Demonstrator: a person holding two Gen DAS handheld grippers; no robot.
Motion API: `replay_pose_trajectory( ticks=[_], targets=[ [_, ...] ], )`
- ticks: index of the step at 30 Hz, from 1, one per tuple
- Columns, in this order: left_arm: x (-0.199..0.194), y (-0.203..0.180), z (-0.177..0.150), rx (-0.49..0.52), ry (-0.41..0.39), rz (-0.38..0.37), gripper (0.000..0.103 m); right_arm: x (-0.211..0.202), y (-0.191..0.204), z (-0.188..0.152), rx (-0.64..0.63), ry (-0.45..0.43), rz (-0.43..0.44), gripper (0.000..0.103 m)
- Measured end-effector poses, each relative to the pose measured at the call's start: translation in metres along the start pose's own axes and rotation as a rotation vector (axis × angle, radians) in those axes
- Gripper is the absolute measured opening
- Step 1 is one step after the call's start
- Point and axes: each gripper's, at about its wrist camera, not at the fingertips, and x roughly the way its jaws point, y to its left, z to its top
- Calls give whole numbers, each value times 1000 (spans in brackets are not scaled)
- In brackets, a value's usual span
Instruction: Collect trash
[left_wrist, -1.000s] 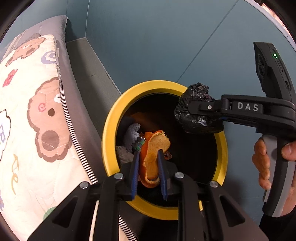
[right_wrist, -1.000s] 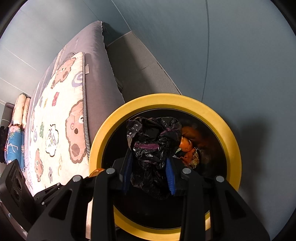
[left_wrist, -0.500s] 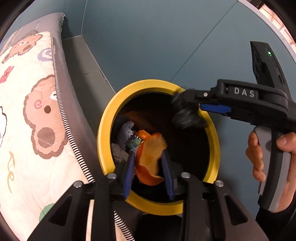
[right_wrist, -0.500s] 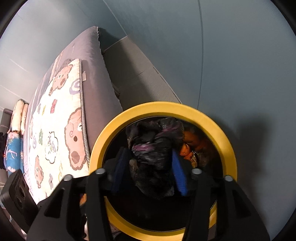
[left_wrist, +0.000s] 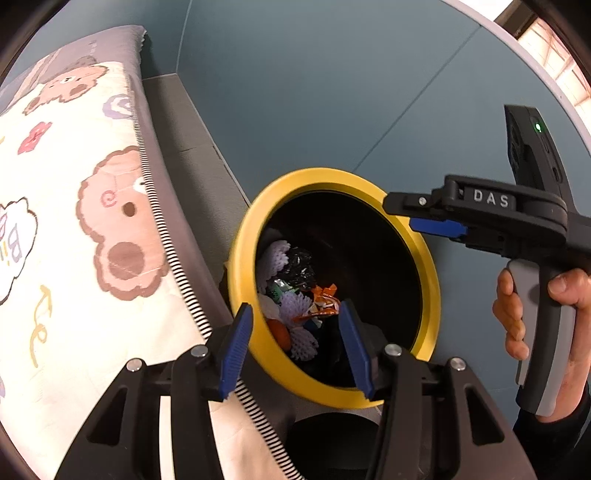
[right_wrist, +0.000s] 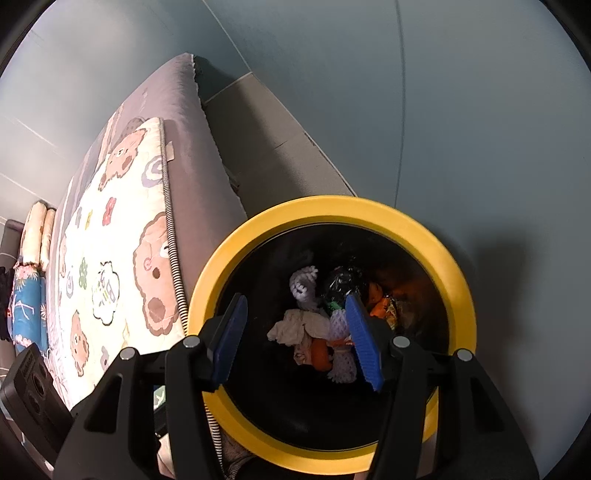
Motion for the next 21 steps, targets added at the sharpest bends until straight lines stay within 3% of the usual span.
replay_pose_trajectory(
  ticks=[21],
  targets=[
    [-79, 115, -34, -185, -98, 77, 46, 17, 114, -32, -176, 47, 38, 55]
  ],
)
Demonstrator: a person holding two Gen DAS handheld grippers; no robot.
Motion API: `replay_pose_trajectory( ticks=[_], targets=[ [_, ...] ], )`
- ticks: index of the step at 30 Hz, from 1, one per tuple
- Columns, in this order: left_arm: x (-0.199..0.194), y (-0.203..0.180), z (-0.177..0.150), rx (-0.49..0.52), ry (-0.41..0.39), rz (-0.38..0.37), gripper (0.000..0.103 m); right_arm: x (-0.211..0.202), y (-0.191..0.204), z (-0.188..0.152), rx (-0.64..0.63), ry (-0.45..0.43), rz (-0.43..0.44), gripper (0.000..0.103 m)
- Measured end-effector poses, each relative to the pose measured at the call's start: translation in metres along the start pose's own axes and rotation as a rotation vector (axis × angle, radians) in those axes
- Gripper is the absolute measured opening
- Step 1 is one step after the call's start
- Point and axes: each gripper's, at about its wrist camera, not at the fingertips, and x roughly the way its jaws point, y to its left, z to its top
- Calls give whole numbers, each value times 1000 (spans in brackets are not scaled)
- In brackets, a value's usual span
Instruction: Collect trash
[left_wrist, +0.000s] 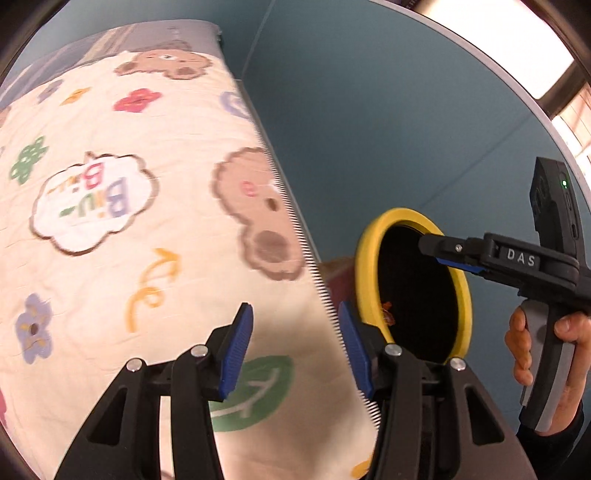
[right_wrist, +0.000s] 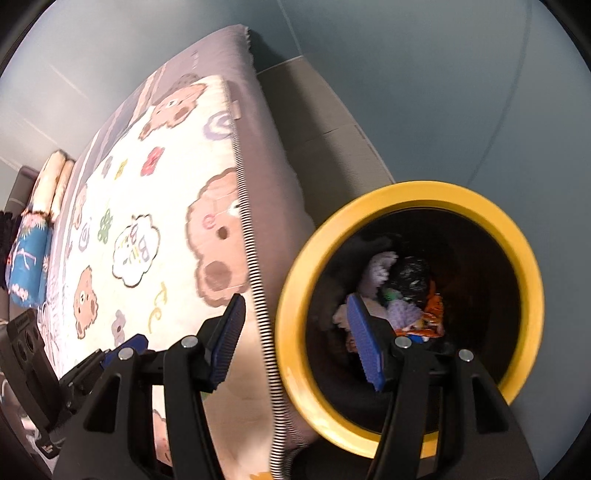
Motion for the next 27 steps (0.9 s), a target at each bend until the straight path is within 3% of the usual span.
replay_pose_trajectory(
  ticks=[11, 27],
  targets=[
    [-38, 74, -11, -106, -46, 75, 46, 38, 76, -14, -105, 66, 45, 56],
    [-74, 182, -56, -280, -91, 136, 46, 74, 167, -55, -253, 144, 98, 57]
  ],
)
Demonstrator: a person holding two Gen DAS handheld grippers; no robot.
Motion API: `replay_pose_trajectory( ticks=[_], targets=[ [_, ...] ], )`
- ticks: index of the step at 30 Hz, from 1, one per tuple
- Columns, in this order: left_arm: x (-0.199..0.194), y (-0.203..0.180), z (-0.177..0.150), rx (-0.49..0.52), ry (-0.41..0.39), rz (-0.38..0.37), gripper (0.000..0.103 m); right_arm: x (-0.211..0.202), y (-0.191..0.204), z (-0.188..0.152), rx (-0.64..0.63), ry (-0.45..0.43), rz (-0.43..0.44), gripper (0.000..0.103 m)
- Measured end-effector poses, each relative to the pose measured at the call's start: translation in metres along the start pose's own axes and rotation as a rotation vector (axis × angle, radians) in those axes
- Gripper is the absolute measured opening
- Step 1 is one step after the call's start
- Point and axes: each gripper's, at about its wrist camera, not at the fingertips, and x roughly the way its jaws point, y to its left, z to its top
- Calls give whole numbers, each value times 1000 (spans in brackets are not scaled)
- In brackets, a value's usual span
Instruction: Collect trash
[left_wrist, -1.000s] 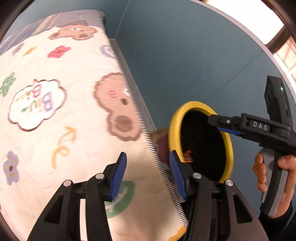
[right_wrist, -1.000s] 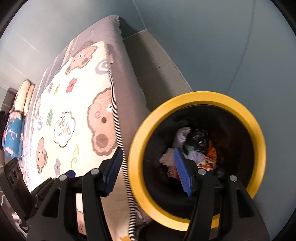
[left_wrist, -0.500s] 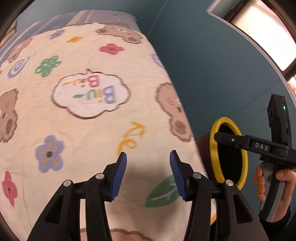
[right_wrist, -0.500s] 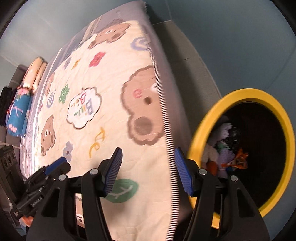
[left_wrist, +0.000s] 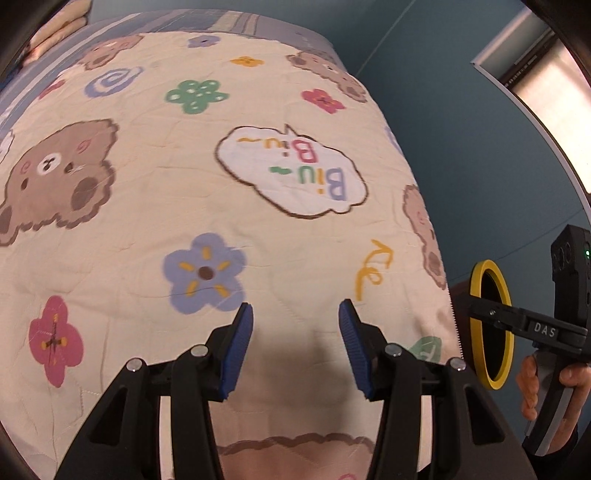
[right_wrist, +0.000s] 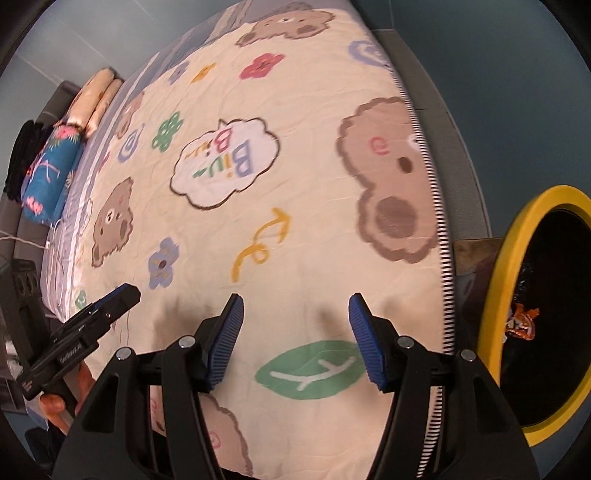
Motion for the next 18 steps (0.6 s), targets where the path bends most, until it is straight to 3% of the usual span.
replay_pose_trajectory(
  ticks=[9, 16, 18],
  targets=[
    [-37, 34, -19, 15, -131, 44, 46, 10, 47, -24, -92, -23, 32, 59],
    [-66, 47, -42, 56, -291, 102, 65, 6, 72, -45, -156, -112, 26, 63],
    [-72, 51, -49, 50, -325, 112, 68, 2, 78, -54, -179, -164, 10, 70]
  ],
)
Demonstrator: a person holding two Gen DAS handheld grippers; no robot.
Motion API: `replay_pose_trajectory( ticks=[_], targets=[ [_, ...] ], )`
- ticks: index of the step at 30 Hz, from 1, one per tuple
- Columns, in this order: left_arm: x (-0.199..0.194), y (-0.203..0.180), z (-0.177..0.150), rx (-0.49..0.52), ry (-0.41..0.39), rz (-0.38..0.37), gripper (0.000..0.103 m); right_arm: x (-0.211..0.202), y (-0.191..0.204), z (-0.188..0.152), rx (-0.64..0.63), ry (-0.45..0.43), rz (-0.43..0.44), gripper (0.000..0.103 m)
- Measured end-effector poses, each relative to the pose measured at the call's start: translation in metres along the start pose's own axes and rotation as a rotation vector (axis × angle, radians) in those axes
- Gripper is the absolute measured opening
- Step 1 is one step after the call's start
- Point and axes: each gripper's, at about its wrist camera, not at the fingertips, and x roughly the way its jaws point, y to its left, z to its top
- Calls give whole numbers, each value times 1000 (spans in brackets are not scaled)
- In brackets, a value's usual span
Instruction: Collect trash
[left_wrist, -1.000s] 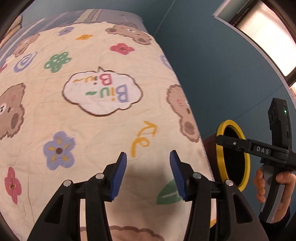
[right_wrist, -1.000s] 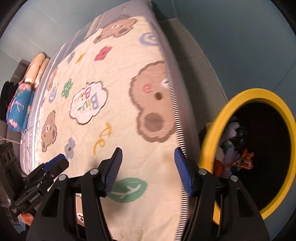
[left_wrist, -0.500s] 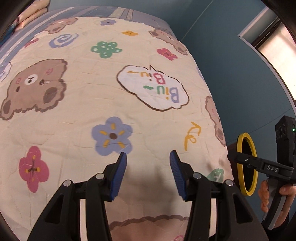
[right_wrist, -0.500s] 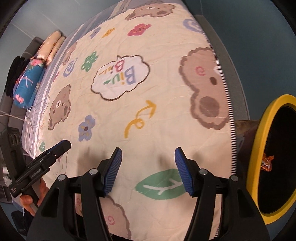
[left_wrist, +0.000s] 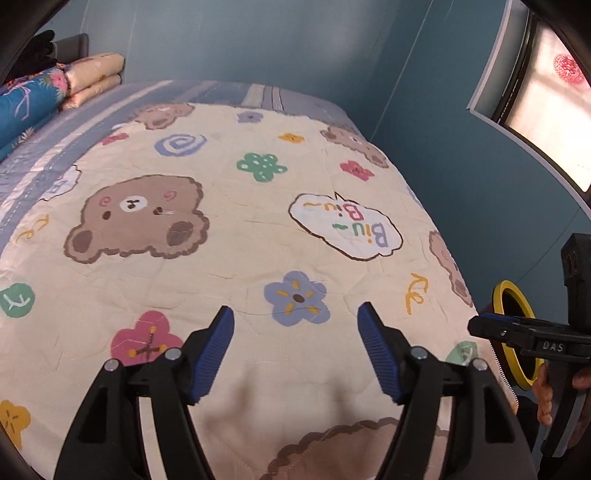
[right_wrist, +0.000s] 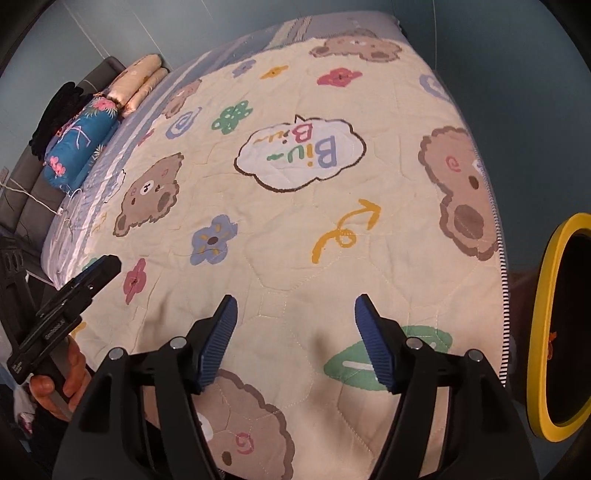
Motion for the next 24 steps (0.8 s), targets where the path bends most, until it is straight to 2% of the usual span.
replay_pose_trajectory(
  ticks=[3, 5, 7, 8, 12, 15, 19, 24],
  targets=[
    [-13, 4, -9, -6, -62, 10, 76, -9, 6, -11, -24, -89, -12, 88],
    [-25, 2, -14, 14, -118, 34, 83, -15, 9, -17, -34, -148, -36, 91],
    [-38, 1, -19, 24, -188, 47, 90, -27, 16, -28, -54, -250, -68, 93],
    [-46, -2, -20, 36, -223, 60, 92, -29, 16, -29, -56, -263, -71, 95],
    [-72, -15, -25, 91, -323, 89, 95, -47, 21, -41, -55, -384, -95, 95],
    [-88, -25, -30, 119, -351, 81, 95, -62, 28, -49, -65, -468, -120, 95],
    [-114, -37, -42, 128, -400, 84, 95, -87, 40, -62, -82, -596, -214, 95],
    [-144, -54, -55, 165, -486, 75, 95, -113, 52, -83, -66, -713, -280, 95]
  ],
)
